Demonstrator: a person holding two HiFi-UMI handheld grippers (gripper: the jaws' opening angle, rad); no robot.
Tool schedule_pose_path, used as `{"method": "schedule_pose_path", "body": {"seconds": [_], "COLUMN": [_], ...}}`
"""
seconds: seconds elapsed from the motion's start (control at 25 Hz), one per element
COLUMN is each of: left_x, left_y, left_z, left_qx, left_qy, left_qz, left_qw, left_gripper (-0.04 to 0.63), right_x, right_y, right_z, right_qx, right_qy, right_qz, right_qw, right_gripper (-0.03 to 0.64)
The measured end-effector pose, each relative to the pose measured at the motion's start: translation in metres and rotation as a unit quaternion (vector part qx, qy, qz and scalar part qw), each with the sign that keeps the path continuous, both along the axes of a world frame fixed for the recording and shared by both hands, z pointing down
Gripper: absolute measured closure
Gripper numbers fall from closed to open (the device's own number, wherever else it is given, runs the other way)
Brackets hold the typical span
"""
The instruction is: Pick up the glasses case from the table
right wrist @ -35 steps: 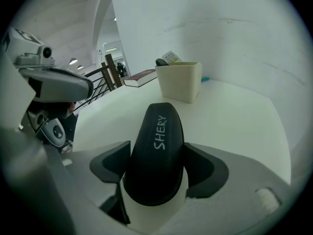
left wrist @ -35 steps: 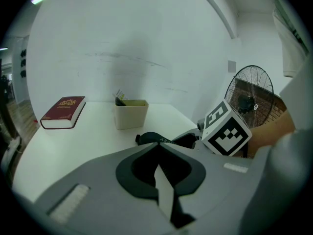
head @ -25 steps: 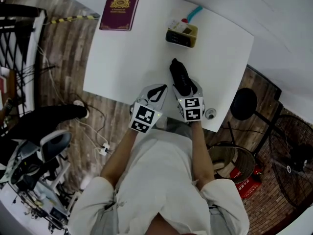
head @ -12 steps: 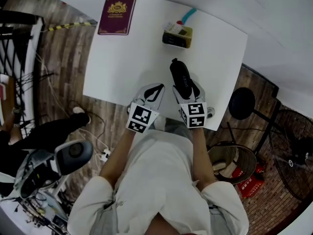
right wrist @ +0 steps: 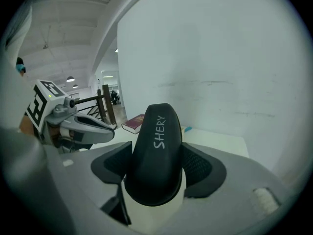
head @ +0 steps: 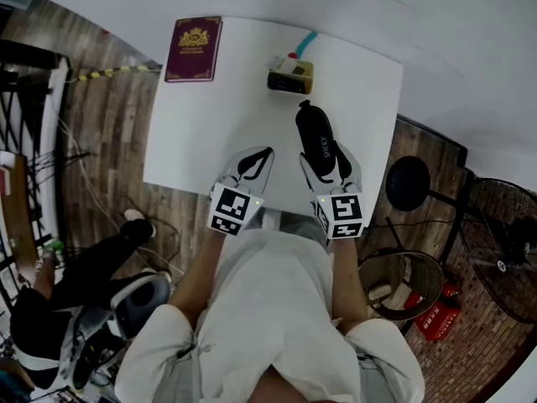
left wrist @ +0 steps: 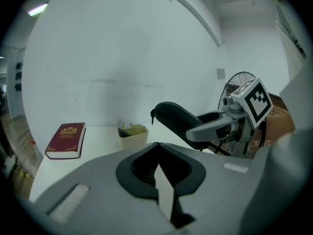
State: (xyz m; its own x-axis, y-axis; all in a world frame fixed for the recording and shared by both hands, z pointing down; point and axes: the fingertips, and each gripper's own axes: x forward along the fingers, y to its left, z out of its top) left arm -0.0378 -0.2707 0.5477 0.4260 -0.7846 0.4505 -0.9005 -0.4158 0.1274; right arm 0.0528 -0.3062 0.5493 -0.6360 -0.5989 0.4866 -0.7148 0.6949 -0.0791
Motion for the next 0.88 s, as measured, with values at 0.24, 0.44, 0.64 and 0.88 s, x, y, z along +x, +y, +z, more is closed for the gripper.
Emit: {"method": "schedule_pose_path", "body": {"seconds": [0.24, 0.44, 0.64, 0.88], "left_x": [-0.003, -0.004, -0.008, -0.011], "left_y": [-0.003, 0.0, 0.005, 0.013], "left_z": [-0.029, -0.053, -0.071, -0.083], "left_qx": [0.033, 0.061, 0.08, 0.092], "left_qy": [0.002, 0.005, 0.01, 0.011], "left_qz": [0.016, 0.029, 0.044, 0.062], "left_qw": [0.9993, 0.9977, 0.9958, 0.9938], "left_gripper": [0.578, 0.578, 0.578, 0.578], "right_x": [0.005, 0.011, 0.013, 0.013], "right_y": [0.004, 0.012, 0.02, 0.031], "right_z": [-0.036, -0.055, -0.068, -0.077], "right_qx": [0.04, 0.061, 0.081, 0.094], "right_qy": [-0.015, -0.023, -0.028, -0.029], "right_qz": [0.022, 0.044, 0.067, 0.085], "right_qw": [0.999, 0.997, 0.994, 0.992], "right_gripper": [0.298, 0.298, 0.299, 0.302]}}
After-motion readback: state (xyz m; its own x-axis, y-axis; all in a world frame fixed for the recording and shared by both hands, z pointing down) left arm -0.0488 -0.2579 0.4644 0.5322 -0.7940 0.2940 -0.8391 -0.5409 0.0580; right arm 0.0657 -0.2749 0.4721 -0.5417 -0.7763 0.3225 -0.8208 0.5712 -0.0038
